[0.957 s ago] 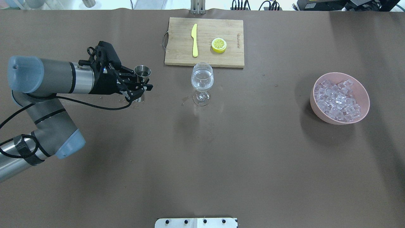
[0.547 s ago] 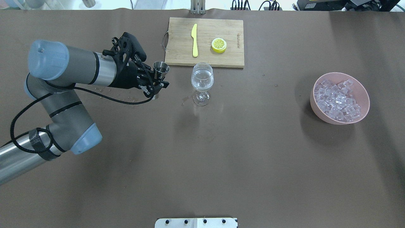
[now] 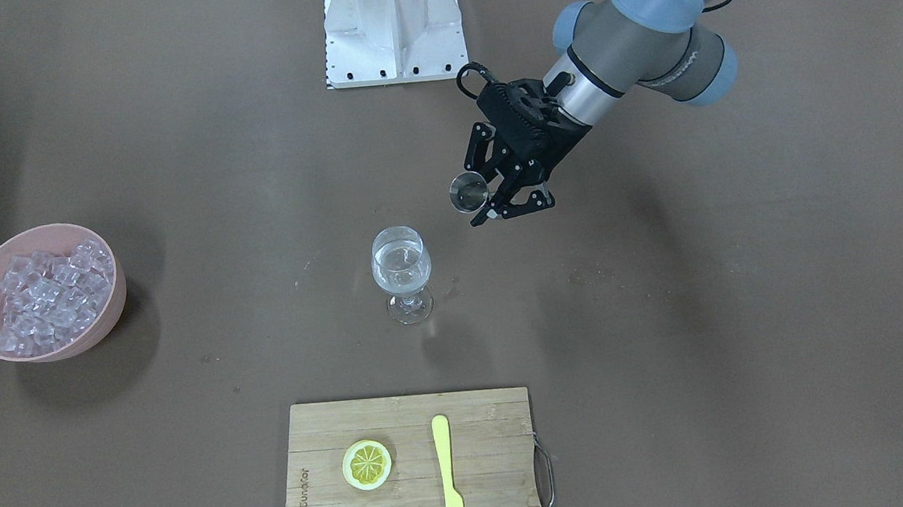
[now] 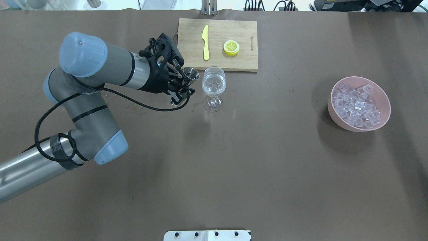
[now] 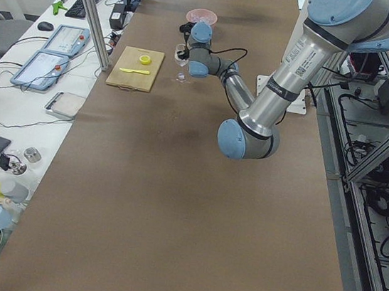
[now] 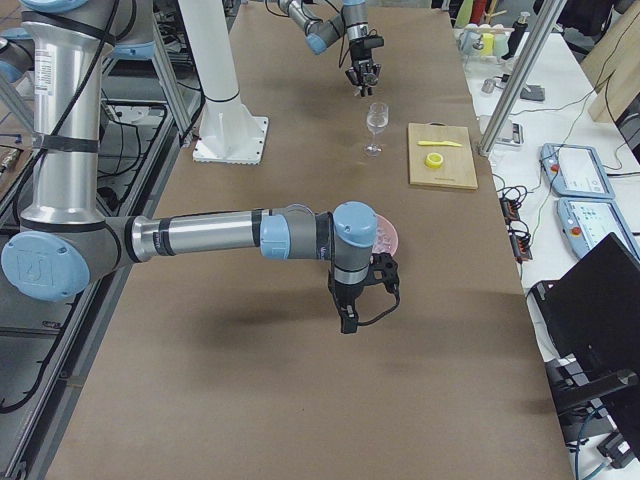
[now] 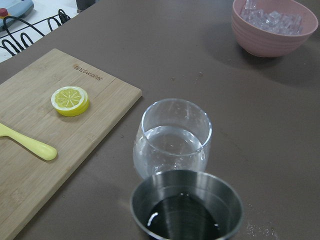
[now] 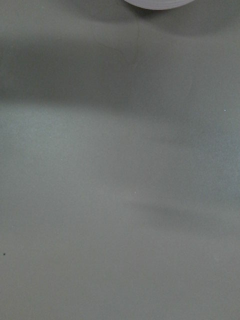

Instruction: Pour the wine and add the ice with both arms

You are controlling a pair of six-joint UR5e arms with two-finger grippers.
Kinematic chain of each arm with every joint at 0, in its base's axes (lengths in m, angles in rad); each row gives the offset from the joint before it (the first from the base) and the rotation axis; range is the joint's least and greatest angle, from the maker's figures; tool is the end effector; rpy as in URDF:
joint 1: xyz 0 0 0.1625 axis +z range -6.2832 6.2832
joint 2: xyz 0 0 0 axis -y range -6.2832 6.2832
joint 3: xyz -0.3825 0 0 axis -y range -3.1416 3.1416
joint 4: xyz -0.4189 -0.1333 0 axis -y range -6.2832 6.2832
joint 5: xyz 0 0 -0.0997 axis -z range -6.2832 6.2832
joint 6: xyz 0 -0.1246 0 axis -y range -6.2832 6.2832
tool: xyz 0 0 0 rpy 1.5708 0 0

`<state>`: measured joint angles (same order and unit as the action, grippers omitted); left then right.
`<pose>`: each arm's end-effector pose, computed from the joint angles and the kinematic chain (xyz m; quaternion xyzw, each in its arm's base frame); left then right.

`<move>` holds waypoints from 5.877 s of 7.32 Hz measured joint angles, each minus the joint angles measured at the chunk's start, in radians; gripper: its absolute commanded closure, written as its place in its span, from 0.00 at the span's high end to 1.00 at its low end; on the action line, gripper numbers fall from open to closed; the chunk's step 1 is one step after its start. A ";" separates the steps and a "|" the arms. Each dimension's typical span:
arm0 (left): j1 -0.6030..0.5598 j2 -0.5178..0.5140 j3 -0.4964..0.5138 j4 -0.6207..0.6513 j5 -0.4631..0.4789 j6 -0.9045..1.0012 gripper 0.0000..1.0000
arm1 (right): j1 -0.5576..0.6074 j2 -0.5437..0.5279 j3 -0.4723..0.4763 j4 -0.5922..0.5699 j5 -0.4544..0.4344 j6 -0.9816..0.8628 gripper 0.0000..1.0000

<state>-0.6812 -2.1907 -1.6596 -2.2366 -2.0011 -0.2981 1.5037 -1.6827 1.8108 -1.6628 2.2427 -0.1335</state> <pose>0.4698 -0.4856 0.1255 0.4213 0.4836 0.3497 0.6829 0.0237 -0.4786 0.5829 0.0280 -0.3289 -0.1004 0.9386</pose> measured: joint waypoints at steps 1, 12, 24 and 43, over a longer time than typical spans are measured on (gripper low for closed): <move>0.009 -0.030 -0.001 0.059 0.003 0.017 0.00 | 0.000 -0.001 -0.001 0.000 0.000 0.000 1.00; 0.017 -0.192 0.000 0.521 0.085 0.160 0.00 | 0.001 -0.001 -0.001 0.000 -0.001 0.005 1.00; 0.057 -0.271 0.030 0.728 0.207 0.257 0.00 | 0.001 -0.005 0.001 0.000 0.000 0.005 1.00; 0.132 -0.334 0.036 0.889 0.636 0.607 0.00 | 0.001 -0.005 -0.003 0.000 0.000 0.005 1.00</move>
<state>-0.5495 -2.5244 -1.6238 -1.3479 -1.3649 0.3088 1.5048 -1.6874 1.8073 -1.6629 2.2427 -0.1289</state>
